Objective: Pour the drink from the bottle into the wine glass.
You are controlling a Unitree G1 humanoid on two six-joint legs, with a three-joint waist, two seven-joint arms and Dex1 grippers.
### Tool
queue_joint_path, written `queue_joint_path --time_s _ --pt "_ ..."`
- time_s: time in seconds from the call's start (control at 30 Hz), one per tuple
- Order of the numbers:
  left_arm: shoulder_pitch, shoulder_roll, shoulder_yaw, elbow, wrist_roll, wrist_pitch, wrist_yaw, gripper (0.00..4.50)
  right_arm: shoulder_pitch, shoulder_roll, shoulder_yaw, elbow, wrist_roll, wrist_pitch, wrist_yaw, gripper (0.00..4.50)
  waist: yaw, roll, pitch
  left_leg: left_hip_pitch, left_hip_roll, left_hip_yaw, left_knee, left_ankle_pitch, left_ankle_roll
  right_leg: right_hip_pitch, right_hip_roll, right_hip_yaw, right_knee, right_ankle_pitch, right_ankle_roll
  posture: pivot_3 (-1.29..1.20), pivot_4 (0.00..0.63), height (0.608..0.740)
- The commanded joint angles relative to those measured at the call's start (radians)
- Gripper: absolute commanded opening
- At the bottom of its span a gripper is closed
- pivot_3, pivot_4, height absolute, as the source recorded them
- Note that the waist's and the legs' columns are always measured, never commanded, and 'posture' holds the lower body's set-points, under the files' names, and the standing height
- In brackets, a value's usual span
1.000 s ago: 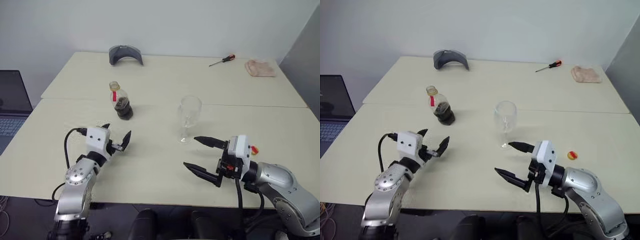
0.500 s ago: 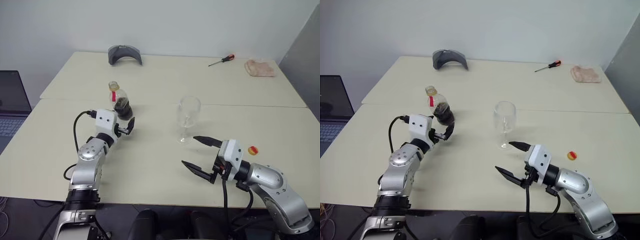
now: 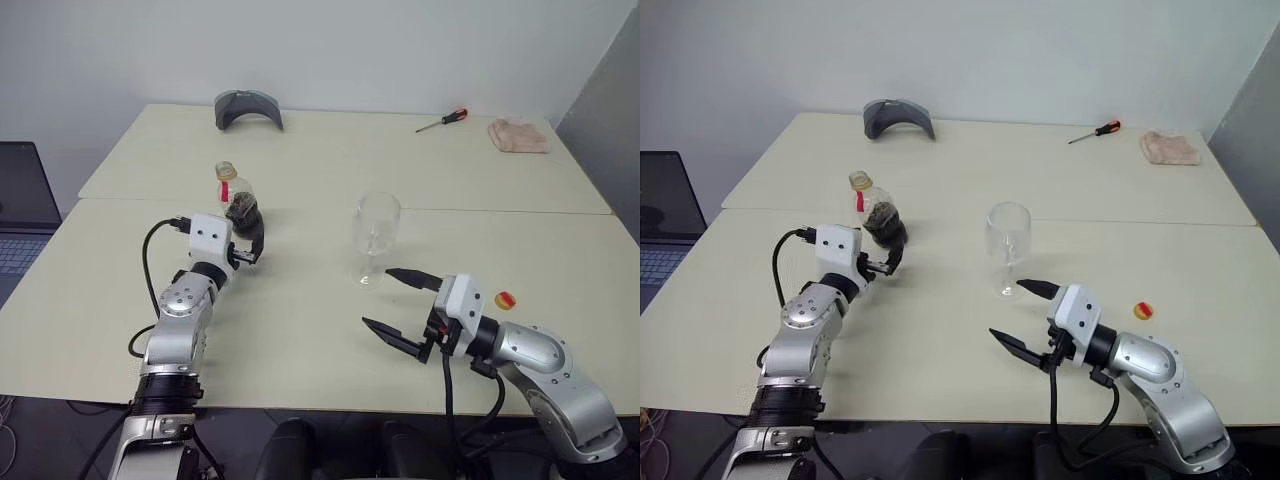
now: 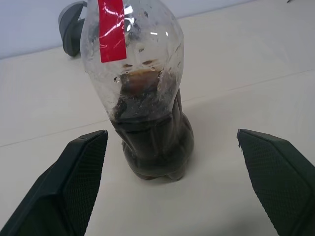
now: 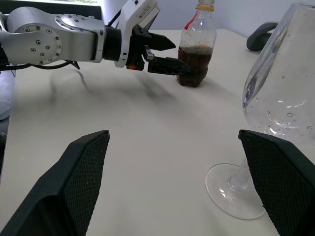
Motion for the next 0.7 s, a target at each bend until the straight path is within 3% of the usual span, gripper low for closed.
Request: queue_joint_path --time_s 0.03,0.7 --pt "-0.012 0.005 0.039 -0.02 -0.025 -0.004 0.002 4.5 -0.02 0.01 0.001 -0.028 0.011 -0.001 -0.001 4.48 0.0 0.0 0.0 0.0 0.0 0.0 0.0 0.0 0.0 0.0 0.0 0.0 0.0 0.0 0.0 0.0 0.15 0.74" --pt "-0.12 0.034 0.082 0.262 -0.052 -0.112 -0.096 4.5 -0.045 0.031 0.029 0.002 0.001 -0.007 0.006 4.48 0.0 -0.001 0.0 0.0 0.0 0.0 0.0 0.0 0.0 0.0 0.0 0.0 0.0 0.0 0.0 0.0 0.15 0.74"
